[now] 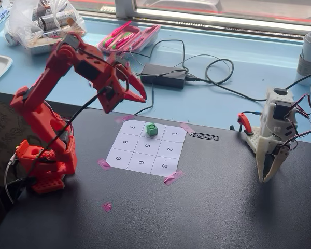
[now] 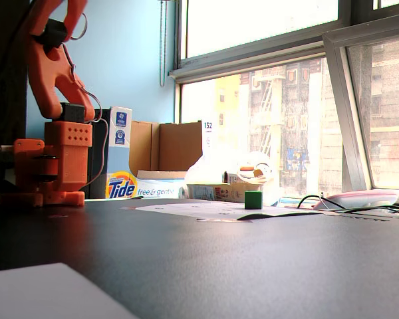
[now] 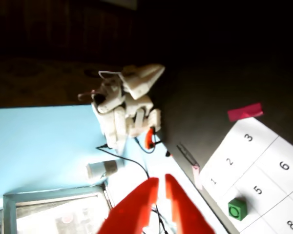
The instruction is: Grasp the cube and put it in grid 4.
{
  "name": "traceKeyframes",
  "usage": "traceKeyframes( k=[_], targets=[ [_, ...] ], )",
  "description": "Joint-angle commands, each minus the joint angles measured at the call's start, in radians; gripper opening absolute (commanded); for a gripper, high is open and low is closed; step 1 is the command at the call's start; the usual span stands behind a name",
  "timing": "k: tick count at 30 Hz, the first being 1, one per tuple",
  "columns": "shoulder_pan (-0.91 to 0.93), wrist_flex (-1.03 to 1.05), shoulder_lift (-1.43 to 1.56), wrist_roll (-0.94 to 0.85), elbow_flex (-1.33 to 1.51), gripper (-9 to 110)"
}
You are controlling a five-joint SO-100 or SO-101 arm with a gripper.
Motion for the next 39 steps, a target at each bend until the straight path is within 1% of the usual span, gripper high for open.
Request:
traceKeyframes(
  k=[1, 7, 11, 14, 18, 25, 31, 39],
  targets=[
    [0.054, -0.140, 0.219, -0.043, 0.296, 0],
    [0.129, -0.348, 0.502, -0.054, 0.810, 0],
    [0.181, -0.449, 0.621, 0.003, 1.098, 0],
    [0.218, -0.477, 0.686, 0.044, 1.259, 0],
    [0.221, -0.486, 0.767, 0.066, 1.440, 0],
    [0.224, -0.486, 0.854, 0.109, 1.652, 0],
    [0.201, -0.492, 0.919, 0.121, 1.764, 0],
    [0.202, -0.488, 0.931, 0.121, 1.778, 0]
  ],
)
